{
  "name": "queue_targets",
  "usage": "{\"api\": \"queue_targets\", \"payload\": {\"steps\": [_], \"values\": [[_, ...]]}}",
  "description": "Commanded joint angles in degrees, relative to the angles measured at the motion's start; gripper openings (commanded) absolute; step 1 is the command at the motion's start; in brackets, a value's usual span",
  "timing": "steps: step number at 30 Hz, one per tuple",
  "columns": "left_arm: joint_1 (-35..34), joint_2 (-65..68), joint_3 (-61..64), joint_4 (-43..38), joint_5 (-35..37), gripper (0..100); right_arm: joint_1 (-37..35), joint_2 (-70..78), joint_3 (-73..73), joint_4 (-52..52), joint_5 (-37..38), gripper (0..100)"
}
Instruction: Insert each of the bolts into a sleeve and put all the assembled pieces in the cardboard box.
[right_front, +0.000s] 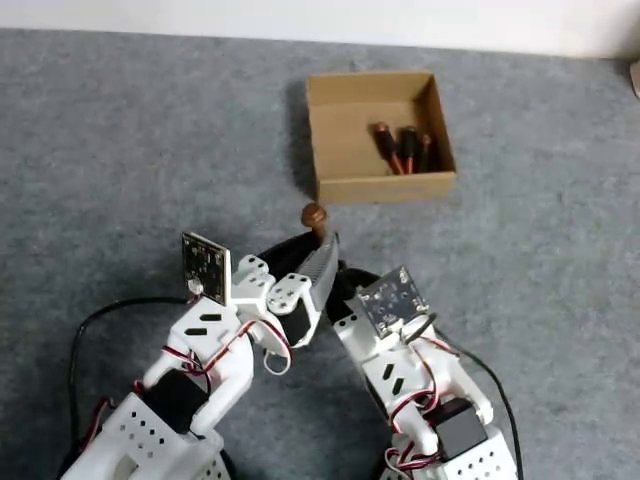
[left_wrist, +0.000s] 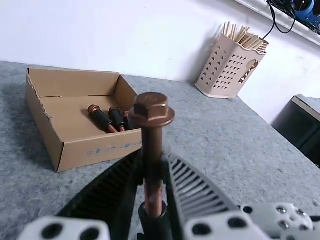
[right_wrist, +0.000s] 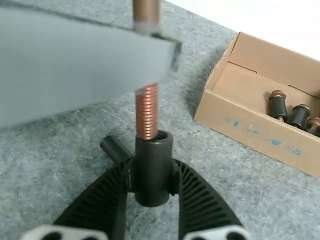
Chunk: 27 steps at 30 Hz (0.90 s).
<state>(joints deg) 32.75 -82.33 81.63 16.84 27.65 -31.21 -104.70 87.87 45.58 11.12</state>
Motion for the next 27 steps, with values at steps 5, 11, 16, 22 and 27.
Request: {"api": "queue_targets", "payload": {"steps": [5,11,16,22,27], "values": [[-0.1,-0.4,-0.1,-1.0,0.4,1,-2.3,-0.7,-3.7,-2.3,-0.6,0.5],[-0.3,-0.7,-0.4,-0.8,0.4,1,-3.5,-0.7,-3.7,-4.4,-0.6,0.5],[-0.1,-0.7,-0.2,-0.8,0.4,1,-3.3,-0.7,-3.7,-4.4,-0.6,0.5],[-0.1,-0.7,-0.1,-0.8,0.4,1,-3.2,-0.7,-6.4,-4.4,-0.3,0.5],[0.2,-0.4,0.0,-0.8,0.4,1,-3.6,-0.7,-12.4,-4.4,-0.6,0.5]]}}
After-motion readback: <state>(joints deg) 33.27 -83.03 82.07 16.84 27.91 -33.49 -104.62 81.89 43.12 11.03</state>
